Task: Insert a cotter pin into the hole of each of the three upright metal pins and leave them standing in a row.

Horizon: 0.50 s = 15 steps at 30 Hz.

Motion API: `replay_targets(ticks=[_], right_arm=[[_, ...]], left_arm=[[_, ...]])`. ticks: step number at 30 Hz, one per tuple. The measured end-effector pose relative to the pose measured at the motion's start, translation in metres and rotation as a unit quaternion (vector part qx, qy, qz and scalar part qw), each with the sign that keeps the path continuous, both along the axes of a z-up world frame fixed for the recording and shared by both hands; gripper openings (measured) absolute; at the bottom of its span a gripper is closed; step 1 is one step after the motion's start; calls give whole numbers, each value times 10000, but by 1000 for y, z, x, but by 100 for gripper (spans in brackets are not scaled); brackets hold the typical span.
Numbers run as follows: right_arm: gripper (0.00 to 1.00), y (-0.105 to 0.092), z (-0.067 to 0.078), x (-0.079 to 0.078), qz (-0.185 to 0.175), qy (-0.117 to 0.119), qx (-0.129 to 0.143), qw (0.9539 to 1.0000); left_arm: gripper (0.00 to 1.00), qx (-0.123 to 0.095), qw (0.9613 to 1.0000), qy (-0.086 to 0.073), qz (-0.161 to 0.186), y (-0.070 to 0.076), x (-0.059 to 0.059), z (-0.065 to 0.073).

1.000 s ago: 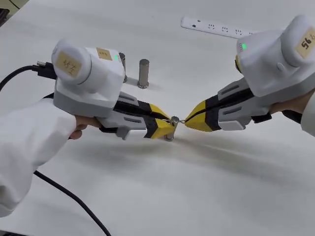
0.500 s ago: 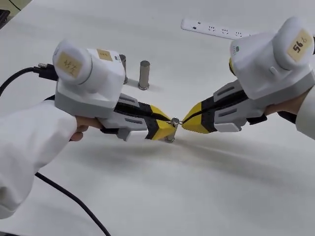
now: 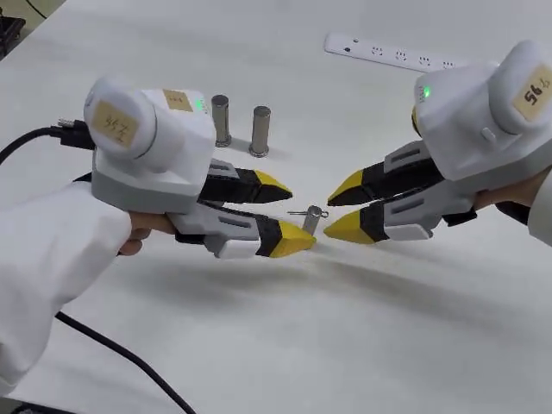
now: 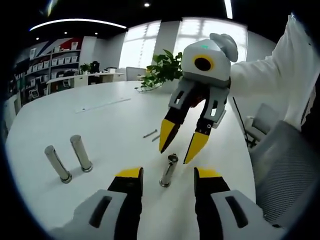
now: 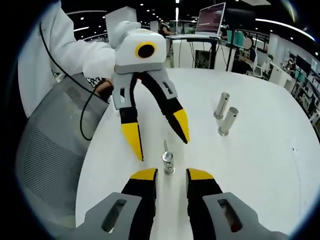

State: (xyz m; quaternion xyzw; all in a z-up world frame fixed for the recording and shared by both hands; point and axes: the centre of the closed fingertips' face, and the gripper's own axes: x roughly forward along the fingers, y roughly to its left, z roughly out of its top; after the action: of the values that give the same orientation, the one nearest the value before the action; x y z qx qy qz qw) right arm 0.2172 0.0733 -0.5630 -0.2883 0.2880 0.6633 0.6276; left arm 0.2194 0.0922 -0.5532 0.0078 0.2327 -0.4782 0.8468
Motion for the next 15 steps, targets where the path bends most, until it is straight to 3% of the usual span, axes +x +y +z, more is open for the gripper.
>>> replay_targets(ticks=[6,8,11,15], right_arm=[[19,5,-4,-3,-5,80,23,10000],[19,8,-4,-2,-16,90,34,10000],[18,10,-5,-2,-18,100,34,9999],[18,13,-6,-1,-23,93,46,9999]], left_arm=[[59,63,10000,5,-16,5,-12,0],[64,178,9998,-9,-31,9,-16,-2],[68,198,9998,-15,5,13,-19,-2],[66,286,9995,-93,41,20,-21,-1]])
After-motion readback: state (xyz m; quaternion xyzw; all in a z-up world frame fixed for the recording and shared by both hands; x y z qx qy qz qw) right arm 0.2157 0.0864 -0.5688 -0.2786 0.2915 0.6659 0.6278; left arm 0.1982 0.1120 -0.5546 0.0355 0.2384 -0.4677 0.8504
